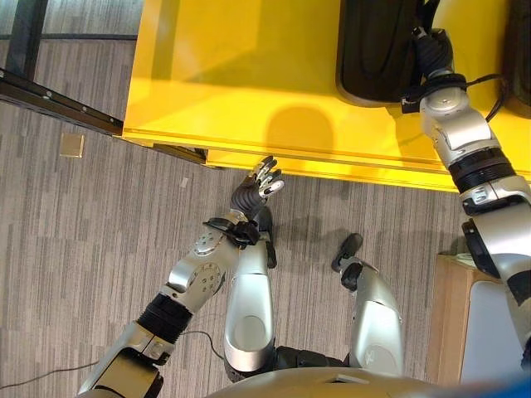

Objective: Move parts from the plastic box to the shelf.

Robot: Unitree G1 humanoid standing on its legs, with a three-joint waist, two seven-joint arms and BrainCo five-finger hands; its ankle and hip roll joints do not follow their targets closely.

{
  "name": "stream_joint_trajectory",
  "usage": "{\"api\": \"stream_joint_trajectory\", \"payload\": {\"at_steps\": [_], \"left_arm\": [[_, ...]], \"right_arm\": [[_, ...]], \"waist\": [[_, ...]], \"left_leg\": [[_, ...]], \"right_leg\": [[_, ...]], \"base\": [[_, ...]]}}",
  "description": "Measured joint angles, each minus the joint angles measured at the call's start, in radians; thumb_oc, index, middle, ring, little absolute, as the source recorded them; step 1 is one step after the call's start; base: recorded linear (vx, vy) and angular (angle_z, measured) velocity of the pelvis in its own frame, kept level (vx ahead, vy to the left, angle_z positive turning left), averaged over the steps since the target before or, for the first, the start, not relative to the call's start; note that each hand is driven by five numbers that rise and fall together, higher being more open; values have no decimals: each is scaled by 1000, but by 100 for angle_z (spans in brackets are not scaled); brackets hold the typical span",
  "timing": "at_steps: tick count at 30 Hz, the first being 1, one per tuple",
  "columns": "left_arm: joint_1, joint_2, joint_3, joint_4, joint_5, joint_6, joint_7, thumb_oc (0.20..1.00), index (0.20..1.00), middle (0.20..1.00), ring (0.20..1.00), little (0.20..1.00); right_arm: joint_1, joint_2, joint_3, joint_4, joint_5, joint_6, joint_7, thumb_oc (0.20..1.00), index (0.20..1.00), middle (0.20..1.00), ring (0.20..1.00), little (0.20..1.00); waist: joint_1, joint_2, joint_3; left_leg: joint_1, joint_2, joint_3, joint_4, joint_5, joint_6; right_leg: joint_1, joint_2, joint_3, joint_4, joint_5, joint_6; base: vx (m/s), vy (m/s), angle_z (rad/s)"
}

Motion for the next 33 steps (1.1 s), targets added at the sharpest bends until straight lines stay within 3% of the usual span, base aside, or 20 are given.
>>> {"api": "stream_joint_trajectory", "payload": {"at_steps": [14,15,16,17,33], "left_arm": [[-7,10,2,2,-4,0,0,1000,1000,1000,1000,1000],[-8,11,2,2,-4,1,0,1000,1000,1000,1000,1000],[-9,16,2,2,-5,3,-2,1000,1000,1000,1000,1000],[-9,16,2,2,-4,4,-3,1000,1000,1000,1000,1000],[-33,28,-11,7,-13,4,1,1000,1000,1000,1000,1000]], "right_arm": [[-37,2,42,41,-38,29,-38,200,200,200,200,200],[-40,1,42,40,-38,30,-41,335,335,335,335,335],[-42,1,42,39,-39,29,-44,567,567,567,567,567],[-42,1,42,39,-38,30,-44,1000,1000,1000,1000,1000],[-42,15,29,46,19,32,-123,1000,1000,1000,1000,1000]], "waist": [[2,1,-1],[2,2,-1],[2,2,-1],[2,2,-1],[-4,10,-3]], "left_leg": [[-3,0,2,6,-1,-1],[-6,0,2,6,-1,-1],[-8,1,2,8,-1,-1],[-8,1,3,10,-2,-1],[-7,-1,14,40,-22,5]], "right_leg": [[-13,-4,4,14,-8,-3],[-16,-4,4,15,-8,-4],[-18,-4,6,16,-8,-4],[-18,-4,6,16,-8,-4],[-23,-7,27,29,-8,-4]], "base": [[11,-2,0],[0,0,0],[30,11,-2],[34,18,-4],[16,11,-2]]}}
